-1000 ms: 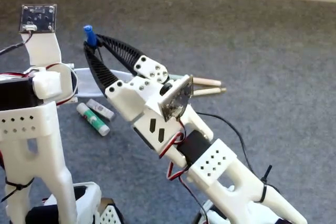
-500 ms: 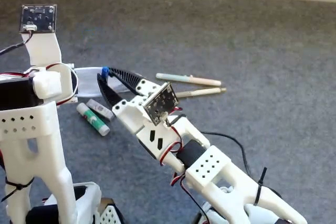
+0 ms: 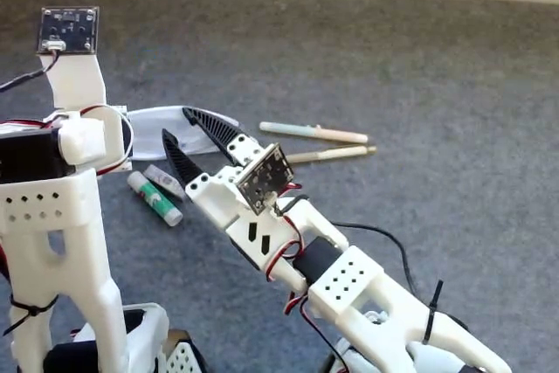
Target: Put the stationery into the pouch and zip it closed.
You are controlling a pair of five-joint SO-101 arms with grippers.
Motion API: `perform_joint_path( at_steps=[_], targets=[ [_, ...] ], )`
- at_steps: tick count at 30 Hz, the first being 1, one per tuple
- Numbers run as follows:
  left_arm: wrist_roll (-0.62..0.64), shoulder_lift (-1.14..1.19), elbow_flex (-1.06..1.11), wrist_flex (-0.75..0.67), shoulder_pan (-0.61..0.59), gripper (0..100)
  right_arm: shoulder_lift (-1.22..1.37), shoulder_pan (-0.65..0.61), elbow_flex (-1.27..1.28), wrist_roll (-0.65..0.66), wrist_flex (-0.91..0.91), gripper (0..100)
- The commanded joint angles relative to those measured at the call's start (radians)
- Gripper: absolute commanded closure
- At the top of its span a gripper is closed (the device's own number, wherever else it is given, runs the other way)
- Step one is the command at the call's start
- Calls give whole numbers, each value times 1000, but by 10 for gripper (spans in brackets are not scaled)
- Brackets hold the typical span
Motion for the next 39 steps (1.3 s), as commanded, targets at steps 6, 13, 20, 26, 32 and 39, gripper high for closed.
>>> perform_joint_path(
  at_steps=[6, 13, 20, 26, 32, 39],
  targets=[
    [9, 4, 5, -20, -7, 993, -191, 13, -10, -161, 179, 857],
    [11, 4, 5, -20, -7, 993, -351, 13, -12, -206, 418, 857],
    [14, 4, 5, -38, -7, 993, -426, 93, -13, -210, 496, 857],
    [14, 4, 5, -43, -10, 993, -486, 156, -31, -212, 542, 857],
    [14, 4, 5, -43, -12, 993, -447, 231, -228, -358, 777, 857],
    [14, 1, 36, -74, -12, 993, -331, 311, -417, -453, 924, 857]
  ],
)
